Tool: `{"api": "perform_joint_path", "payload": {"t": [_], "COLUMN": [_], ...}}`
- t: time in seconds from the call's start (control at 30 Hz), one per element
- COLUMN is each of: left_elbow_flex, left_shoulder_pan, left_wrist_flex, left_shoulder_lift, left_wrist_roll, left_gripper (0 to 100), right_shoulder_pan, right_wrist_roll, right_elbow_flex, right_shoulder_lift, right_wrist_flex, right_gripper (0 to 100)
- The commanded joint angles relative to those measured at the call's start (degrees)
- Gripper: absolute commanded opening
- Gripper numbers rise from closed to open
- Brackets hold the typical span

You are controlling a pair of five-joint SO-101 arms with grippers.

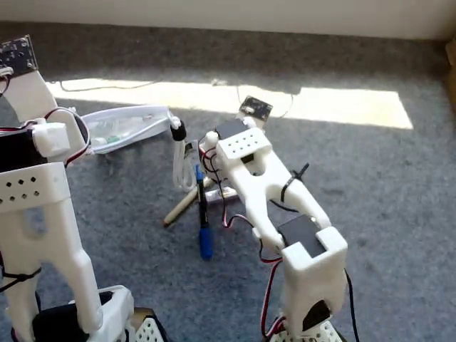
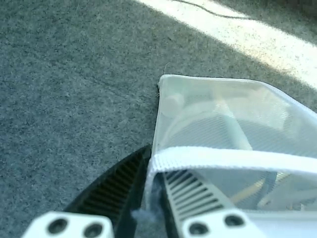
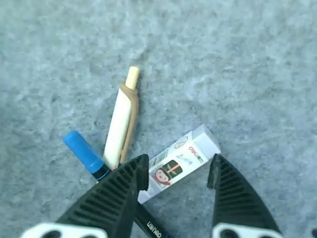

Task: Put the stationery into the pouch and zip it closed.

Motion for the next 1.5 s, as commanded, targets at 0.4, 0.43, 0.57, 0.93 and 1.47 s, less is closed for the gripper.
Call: {"api": "perform_joint_path", "payload": {"t": [0.4, 0.43, 0.57, 0.93, 1.47], "left_elbow_flex": [0.2, 0.2, 0.2, 0.3, 0.3], "left_shoulder_pan": [-0.8, -0.8, -0.8, -0.8, -0.8], "left_wrist_flex": [-0.9, -0.9, -1.0, -1.0, -0.9], "left_shoulder_lift": [0.3, 0.3, 0.3, 0.3, 0.3], "left_wrist_roll": [-0.3, -0.3, -0.4, -0.4, -0.4], "left_gripper": [1, 1, 1, 1, 1], "right_shoulder_pan": [0.9, 0.9, 1.0, 1.2, 1.7], "right_wrist_roll": [-3.2, -3.1, -3.1, -2.7, -2.9], "right_elbow_flex": [-4.4, -4.4, -4.4, -2.2, -5.8], "right_shoulder_lift": [1.1, 1.1, 1.4, 1.5, 8.7], "right_wrist_flex": [0.8, 1.0, 3.3, 3.5, 6.5], "right_gripper": [19.4, 19.4, 19.4, 19.4, 19.4]}}
